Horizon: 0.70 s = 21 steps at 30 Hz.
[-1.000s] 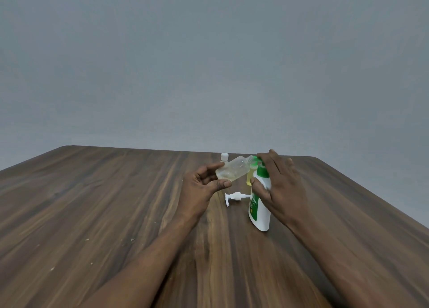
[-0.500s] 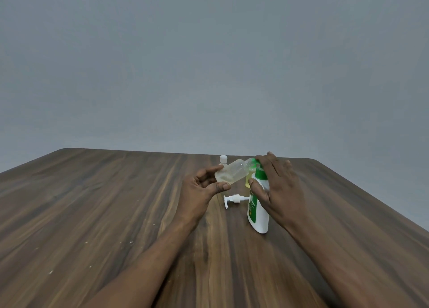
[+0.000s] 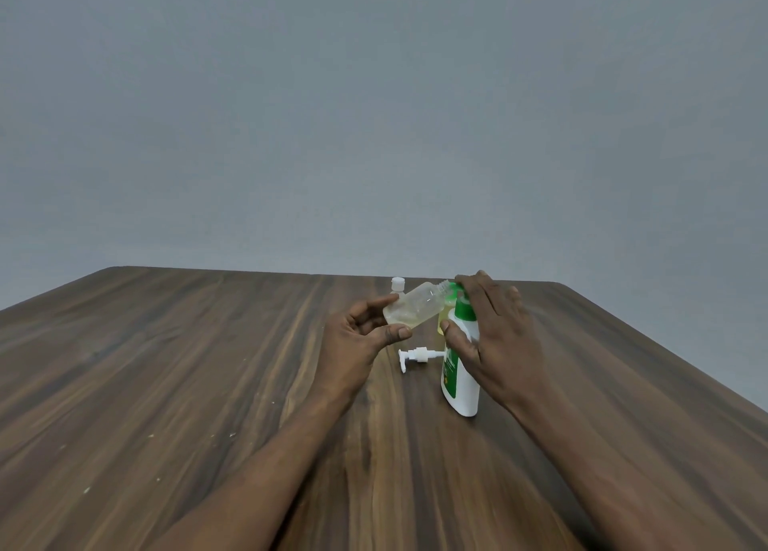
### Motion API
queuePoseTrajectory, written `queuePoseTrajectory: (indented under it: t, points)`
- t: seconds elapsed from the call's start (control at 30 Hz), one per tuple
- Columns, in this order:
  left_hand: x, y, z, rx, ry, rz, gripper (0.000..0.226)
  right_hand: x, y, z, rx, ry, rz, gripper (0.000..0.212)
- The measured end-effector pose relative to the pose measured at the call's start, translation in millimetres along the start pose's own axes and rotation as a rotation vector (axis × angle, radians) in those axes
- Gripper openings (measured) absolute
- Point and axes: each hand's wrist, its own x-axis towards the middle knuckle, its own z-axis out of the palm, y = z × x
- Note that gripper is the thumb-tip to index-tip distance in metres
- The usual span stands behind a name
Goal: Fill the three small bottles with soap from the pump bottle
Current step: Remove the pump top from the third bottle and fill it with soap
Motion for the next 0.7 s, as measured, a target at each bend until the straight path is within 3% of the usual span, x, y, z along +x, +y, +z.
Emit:
queuePoseTrajectory:
  t: [0.4,0.7]
  points:
    - [0.5,0.8,-0.9,0.013,-0.001,0.006,0.047,0.1,-3.3,-3.0,-0.003,-0.001,0.017,0.064]
    - [-0.2,-1.8,-2.3,0.014,0.012,-0.005,0.048,0.5,-2.8,-0.3,-0.030,-0.012,0.013,0.055]
